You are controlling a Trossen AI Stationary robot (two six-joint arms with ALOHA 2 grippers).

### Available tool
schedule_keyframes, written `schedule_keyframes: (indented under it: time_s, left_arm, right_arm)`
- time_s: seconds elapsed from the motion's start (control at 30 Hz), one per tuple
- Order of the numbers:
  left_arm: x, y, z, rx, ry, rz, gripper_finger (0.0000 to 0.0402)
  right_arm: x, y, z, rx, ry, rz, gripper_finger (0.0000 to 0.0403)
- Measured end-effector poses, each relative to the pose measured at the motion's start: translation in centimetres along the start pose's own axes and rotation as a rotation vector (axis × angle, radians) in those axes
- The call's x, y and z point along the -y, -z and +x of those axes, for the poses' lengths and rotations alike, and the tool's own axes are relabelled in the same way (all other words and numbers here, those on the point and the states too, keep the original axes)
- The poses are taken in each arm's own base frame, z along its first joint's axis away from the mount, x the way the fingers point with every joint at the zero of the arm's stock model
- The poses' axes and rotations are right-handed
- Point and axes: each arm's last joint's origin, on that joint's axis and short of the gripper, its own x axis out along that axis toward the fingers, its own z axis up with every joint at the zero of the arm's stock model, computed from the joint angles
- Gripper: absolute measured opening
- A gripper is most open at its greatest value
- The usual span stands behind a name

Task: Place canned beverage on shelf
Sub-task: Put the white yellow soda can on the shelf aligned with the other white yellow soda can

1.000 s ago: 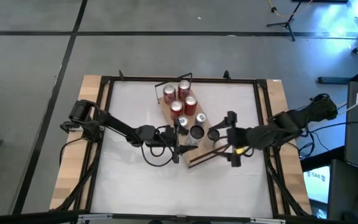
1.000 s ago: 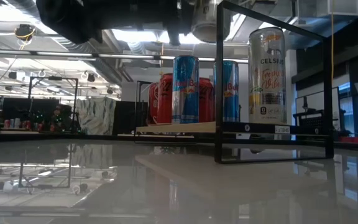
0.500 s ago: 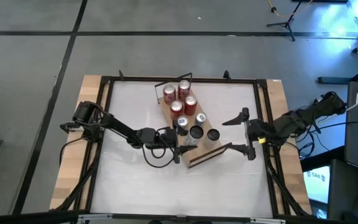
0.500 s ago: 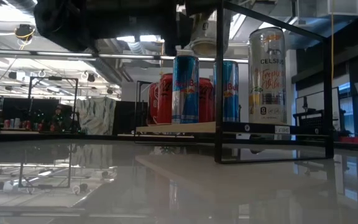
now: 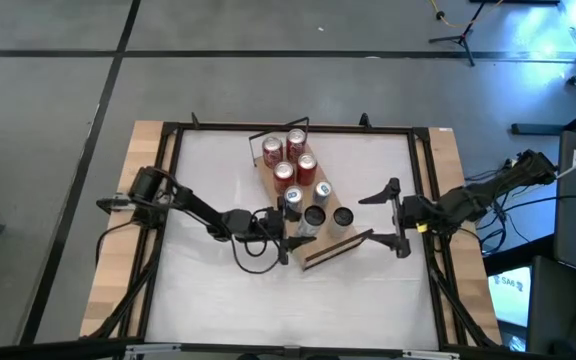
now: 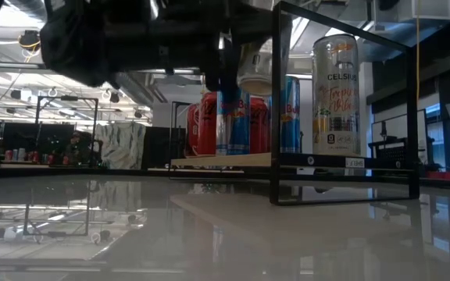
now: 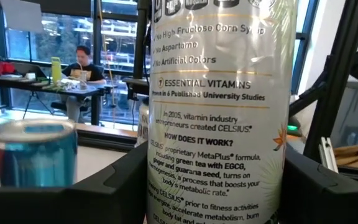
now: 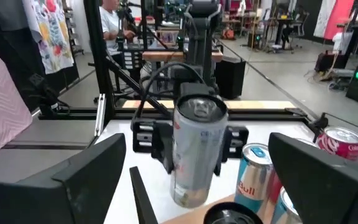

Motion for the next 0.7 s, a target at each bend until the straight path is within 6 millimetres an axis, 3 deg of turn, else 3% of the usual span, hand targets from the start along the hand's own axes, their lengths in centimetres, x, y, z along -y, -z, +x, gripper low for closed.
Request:
schedule_keyframes:
  time_s: [0.43,0.7]
  left_arm:
    - [-0.4,2.1,0.0,-0.031,-0.039,-0.011,0.0241]
    - [-0.4,2.6,-0.1,-0.054,-0.041,-0.001,0.0241]
  right_arm:
    - [-0.1,3.8,0.5,0.064,-0.041,0.045,0.0390]
    - [-0.1,4.3,0.5,0.061,-0.041,0.047,0.0390]
